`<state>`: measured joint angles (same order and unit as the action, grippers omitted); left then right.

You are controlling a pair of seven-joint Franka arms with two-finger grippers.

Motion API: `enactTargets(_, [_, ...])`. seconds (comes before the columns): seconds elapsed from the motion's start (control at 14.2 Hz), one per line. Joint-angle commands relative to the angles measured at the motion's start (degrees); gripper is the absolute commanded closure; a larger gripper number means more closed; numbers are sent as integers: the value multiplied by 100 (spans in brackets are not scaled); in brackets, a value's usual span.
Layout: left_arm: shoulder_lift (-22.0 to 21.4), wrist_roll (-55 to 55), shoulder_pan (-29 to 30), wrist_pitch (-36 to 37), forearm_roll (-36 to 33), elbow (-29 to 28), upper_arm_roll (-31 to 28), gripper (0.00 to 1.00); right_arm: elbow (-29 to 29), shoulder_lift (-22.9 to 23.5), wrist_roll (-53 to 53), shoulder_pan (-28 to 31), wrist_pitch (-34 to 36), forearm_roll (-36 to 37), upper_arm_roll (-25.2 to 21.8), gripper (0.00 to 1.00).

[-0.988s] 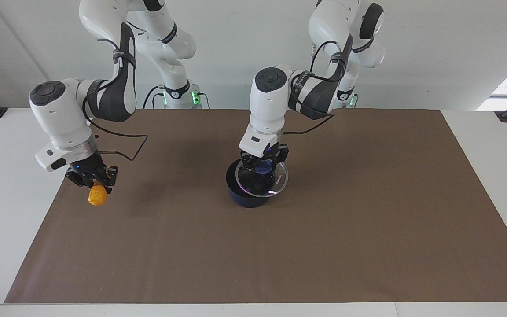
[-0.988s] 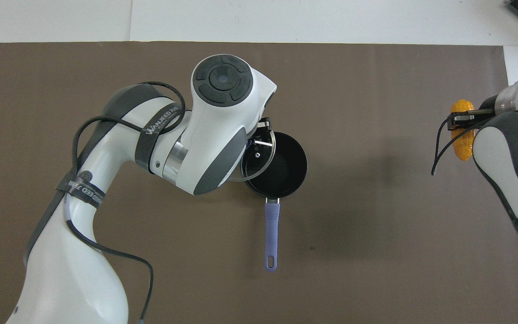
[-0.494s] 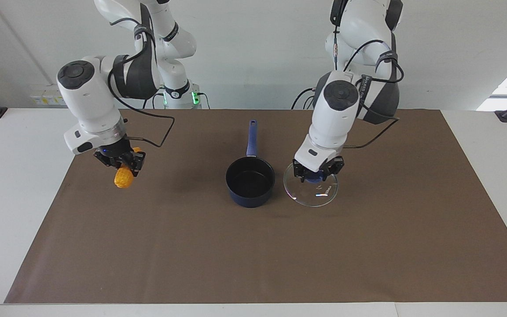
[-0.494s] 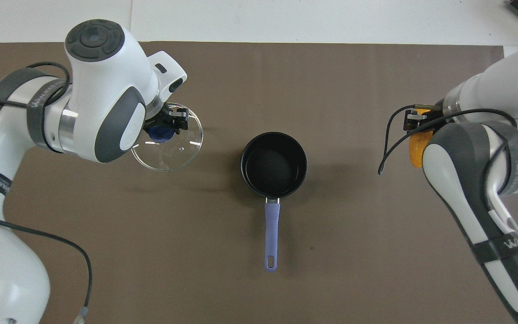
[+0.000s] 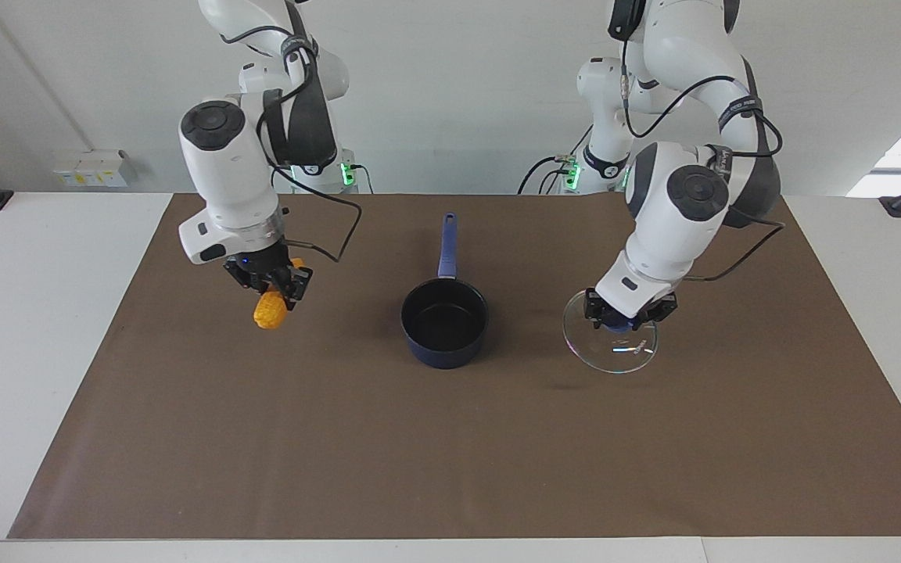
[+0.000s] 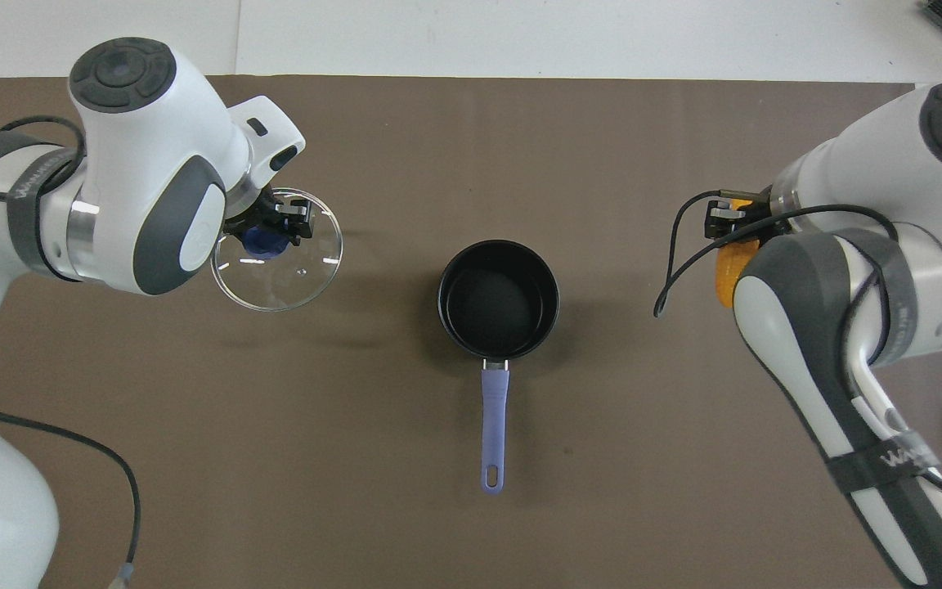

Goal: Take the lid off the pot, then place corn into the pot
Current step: 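Set the lid down with the left gripper while the right gripper carries the corn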

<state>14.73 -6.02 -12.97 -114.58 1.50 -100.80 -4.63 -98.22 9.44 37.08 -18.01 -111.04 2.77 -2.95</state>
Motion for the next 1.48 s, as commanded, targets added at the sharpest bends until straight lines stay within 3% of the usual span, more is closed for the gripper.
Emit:
enactTargets(0.0, [-602,-618,390,-564,53,-948,58,100,-48,-4,422,-306,-382,-39,101,100])
enactTargets(0.14, [-699,-899,584,-731,53,-1177,58,100,-92,14,527,-518,-803,-39,110,100])
enactTargets(0.56, [-761,-1085,796,-1820,61,-2135,58,100,-119,233,703,-834,-1033,-426,119,100])
enactTargets(0.78, [-752,-1085,796,-2059,61,-2338,58,100,-180,461,818,-1107,-1366,-435,119,100])
enactTargets(0.85, [-743,-1077,796,-2051,61,-2330,58,34,-206,514,783,-1134,-1455,-435,119,100])
enactTargets(0.92, [-717,-1077,804,-2016,61,-2260,58,0,-259,567,713,-1143,-1490,-426,119,100])
enactTargets(1.2, [-673,-1077,796,-1937,61,-2040,58,0,-417,804,537,-1160,-1814,-426,215,100])
enactTargets(1.41, [-656,-1050,778,-1061,70,-1322,58,0,-435,1059,405,-1247,-2070,-426,259,100])
